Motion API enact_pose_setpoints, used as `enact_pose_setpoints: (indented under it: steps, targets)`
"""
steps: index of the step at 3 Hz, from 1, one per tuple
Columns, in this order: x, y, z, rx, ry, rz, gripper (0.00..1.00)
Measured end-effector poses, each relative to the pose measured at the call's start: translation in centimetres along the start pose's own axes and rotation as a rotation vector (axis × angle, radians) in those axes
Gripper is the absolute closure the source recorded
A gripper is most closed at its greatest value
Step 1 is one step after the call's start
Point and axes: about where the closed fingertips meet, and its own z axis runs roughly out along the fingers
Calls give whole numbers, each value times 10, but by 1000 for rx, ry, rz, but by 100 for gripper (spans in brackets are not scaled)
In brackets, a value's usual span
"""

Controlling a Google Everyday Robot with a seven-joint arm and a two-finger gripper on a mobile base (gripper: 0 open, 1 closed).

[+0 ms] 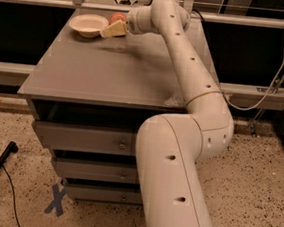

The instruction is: Place apple into paper bowl

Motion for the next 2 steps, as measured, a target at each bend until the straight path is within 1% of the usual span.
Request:
enact_pose_setpoints:
  steps: [1,2]
  targets:
    - [0,0,0,0,0,0,0]
    - [7,9,11,0,47,-30,0]
